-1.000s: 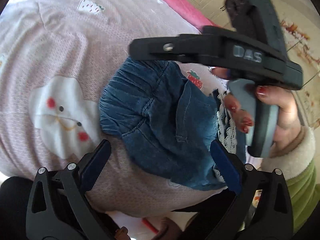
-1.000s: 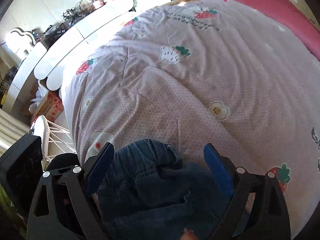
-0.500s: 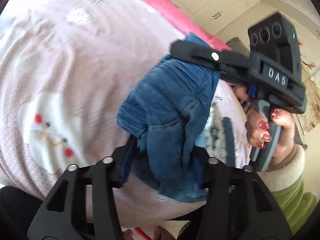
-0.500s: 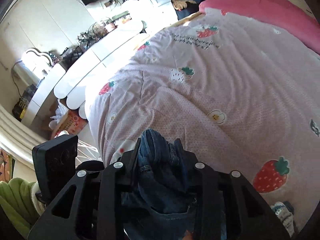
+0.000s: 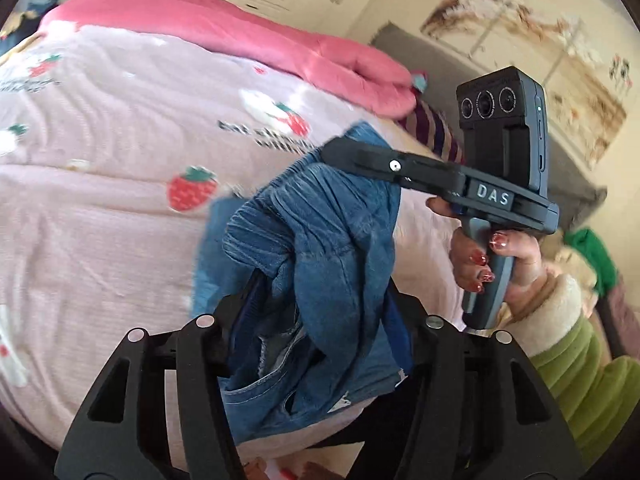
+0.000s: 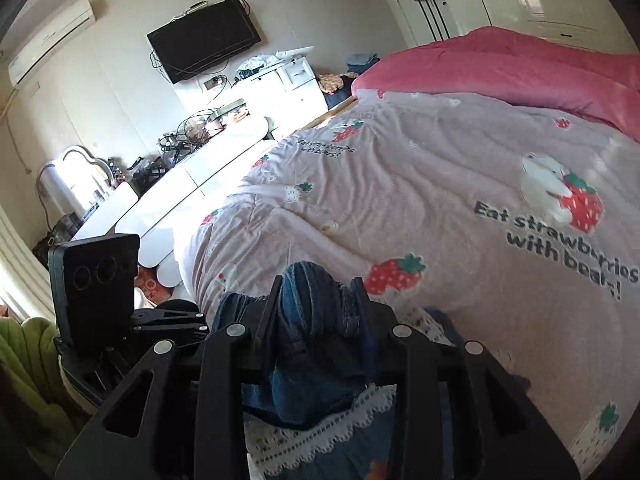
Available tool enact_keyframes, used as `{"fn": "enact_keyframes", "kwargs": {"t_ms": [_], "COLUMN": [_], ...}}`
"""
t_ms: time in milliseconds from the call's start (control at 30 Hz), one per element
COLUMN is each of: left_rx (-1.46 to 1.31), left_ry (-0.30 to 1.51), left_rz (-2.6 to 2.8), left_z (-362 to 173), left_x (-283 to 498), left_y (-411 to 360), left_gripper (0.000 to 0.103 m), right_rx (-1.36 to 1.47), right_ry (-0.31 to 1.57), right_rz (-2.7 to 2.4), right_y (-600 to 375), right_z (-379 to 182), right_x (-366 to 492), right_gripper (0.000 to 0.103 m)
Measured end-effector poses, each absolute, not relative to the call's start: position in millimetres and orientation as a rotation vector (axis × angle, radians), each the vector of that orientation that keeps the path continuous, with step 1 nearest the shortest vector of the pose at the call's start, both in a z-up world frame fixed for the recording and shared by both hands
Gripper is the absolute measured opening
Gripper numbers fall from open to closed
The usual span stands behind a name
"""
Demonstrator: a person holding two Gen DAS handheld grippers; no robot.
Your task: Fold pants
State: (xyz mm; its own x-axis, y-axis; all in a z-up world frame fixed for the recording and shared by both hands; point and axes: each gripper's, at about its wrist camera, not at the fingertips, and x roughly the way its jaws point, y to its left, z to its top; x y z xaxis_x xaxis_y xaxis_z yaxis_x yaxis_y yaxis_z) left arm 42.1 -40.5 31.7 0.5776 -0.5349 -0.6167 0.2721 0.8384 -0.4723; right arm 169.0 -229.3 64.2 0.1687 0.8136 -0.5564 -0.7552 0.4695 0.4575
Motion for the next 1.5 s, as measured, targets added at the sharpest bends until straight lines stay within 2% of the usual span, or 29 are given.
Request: {"fn": "enact_keyframes", "kwargs": {"t_ms": [100, 167, 300, 333, 533, 633, 700, 800, 1033, 1333, 1367, 1433, 1500], "left_rx": [-0.328, -0.296, -0.254, -0.246, -0.232, -0.258, -0.242, -0.167, -0.108, 0.044, 0.063, 0.092, 0.102], "left_ry": [0.867, 0.881, 0.901, 0.907, 0.958, 0.928, 0.888, 0.833, 0.886, 0.896, 0.893, 0.890, 0.899], "left_rz": [-0.503, -0.525, -0.574, -0.592, -0.721, -0.707, -0.669, -0.536, -0.411, -0.362, -0.350, -0.341, -0.338], "left_z": [24.4, 19.7, 14.4, 13.5, 4.3, 17.7, 29.3, 49.7, 42.5, 24.4, 22.6, 19.5, 15.7], "left_x": [47.2, 46.9, 32.3, 26.3, 5.8, 2.5, 5.4, 20.9, 84.0, 109.1, 109.2, 109.0, 110.0], "left_y": [-54.6, -63.8, -75.5, -79.2, -90.8, -73.5, -63.0, -43.6, -28.6, -49.2, -50.7, -52.4, -52.7], "left_gripper": [0.048, 0.053, 0.059, 0.062, 0.072, 0.076, 0.086, 0.092, 0.093, 0.093, 0.093, 0.093, 0.093], "right_rx": [0.115, 0.149, 0.207, 0.220, 0.223, 0.210, 0.174, 0.089, -0.182, -0.418, -0.429, -0.447, -0.458], "right_ry": [0.881, 0.901, 0.922, 0.924, 0.897, 0.858, 0.827, 0.770, 0.639, 0.646, 0.654, 0.674, 0.697], "right_rz": [1.083, 1.059, 1.015, 1.003, 0.911, 0.885, 0.868, 0.868, 0.906, 0.908, 0.893, 0.883, 0.878], "right_y": [-253.9, -269.2, -296.3, -302.3, -329.4, -337.7, -337.6, -328.4, -277.5, -221.9, -218.1, -212.4, -209.2], "right_z": [40.7, 26.1, 12.0, 11.2, 18.0, 29.6, 39.5, 53.4, 73.9, 52.5, 49.5, 43.3, 38.0], "right_x": [162.2, 157.5, 150.7, 149.1, 132.4, 116.4, 103.7, 79.6, 12.3, 6.6, 9.0, 14.5, 16.2], "right_gripper": [0.033, 0.037, 0.048, 0.054, 0.066, 0.069, 0.071, 0.071, 0.074, 0.074, 0.072, 0.057, 0.048]}}
